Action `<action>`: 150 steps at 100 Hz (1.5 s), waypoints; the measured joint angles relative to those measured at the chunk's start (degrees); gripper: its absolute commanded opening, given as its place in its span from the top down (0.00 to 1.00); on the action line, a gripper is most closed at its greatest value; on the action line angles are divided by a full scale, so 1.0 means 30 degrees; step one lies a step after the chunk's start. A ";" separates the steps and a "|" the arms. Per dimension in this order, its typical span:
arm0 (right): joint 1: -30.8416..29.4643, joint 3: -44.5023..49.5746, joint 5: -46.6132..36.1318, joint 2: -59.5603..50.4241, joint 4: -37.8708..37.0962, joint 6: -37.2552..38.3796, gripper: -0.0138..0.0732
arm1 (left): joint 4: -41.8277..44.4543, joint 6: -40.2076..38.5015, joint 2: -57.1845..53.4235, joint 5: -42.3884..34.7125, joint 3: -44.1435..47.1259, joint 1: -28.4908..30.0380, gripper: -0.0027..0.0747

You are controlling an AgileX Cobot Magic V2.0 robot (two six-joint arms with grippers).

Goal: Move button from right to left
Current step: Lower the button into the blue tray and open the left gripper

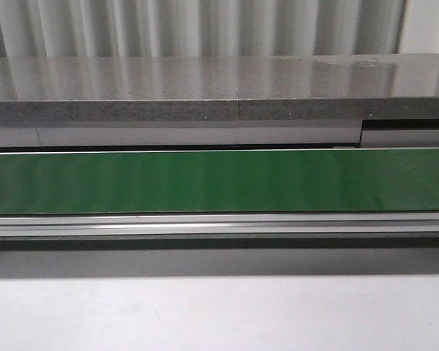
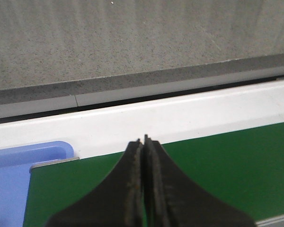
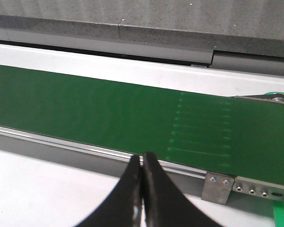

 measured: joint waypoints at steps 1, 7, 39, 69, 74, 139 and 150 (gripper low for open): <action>0.0000 0.0000 0.0000 0.0000 0.0000 0.0000 0.92 | 0.0174 -0.0264 -0.0152 -0.0324 0.0215 0.0000 0.99; 0.0000 0.0000 0.0000 0.0000 0.0000 0.0000 0.92 | 0.1211 -0.1660 -0.0832 -0.0936 0.1059 0.0000 0.99; 0.0000 0.0000 0.0000 0.0000 0.0000 0.0000 0.92 | 0.4296 -0.5371 -0.5647 -0.4680 0.6536 0.0599 0.99; 0.0000 0.0000 0.0000 0.0000 0.0000 0.0000 0.92 | 0.4324 -0.5413 -0.9545 -0.6007 1.0555 0.1609 0.99; 0.0000 0.0000 0.0000 0.0000 0.0000 0.0000 0.92 | 0.4324 -0.5413 -1.0248 -0.6266 1.1206 0.1871 0.99; 0.0000 0.0029 0.0000 -0.0032 0.0000 0.0000 0.92 | 0.4179 -0.5294 -1.4086 -0.6357 1.3970 0.2626 0.99; 0.0000 0.0029 0.0000 -0.0032 0.0000 0.0000 0.92 | 0.4179 -0.5294 -1.4086 -0.6310 1.3970 0.2626 0.99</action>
